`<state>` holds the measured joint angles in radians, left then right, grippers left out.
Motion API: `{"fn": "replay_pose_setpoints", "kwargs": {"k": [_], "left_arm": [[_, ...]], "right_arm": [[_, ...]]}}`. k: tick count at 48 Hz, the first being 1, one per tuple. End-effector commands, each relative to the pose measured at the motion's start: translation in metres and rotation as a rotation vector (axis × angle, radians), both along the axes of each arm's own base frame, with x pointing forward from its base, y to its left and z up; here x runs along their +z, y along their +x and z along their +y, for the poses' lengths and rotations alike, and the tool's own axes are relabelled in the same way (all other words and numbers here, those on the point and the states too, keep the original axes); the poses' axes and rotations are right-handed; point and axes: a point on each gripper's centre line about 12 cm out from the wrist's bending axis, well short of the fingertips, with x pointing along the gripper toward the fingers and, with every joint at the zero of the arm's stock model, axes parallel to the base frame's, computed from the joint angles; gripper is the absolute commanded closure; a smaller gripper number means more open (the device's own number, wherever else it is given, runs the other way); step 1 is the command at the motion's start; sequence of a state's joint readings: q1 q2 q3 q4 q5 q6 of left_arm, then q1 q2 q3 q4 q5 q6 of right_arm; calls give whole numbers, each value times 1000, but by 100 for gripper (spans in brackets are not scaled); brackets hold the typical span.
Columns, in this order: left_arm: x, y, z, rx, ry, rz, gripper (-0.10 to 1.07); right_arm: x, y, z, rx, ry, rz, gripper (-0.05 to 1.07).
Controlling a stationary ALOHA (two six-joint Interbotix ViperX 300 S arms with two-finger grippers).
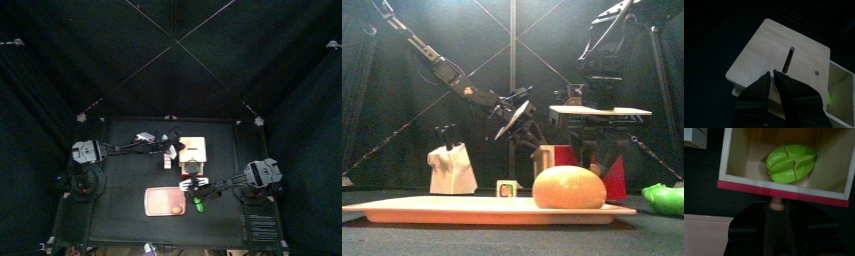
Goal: Open drawer
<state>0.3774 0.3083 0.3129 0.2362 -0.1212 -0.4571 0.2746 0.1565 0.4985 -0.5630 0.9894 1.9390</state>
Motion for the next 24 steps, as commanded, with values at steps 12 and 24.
{"fn": "replay_pose_setpoints", "kwargs": {"k": [12, 24], "left_arm": [[5, -2, 5, 13, 3, -3, 38], [36, -5, 1, 4, 30, -61, 38]], "right_arm": [[41, 0, 10, 22, 7, -93, 28], [61, -6, 14, 62, -25, -135, 28]]}}
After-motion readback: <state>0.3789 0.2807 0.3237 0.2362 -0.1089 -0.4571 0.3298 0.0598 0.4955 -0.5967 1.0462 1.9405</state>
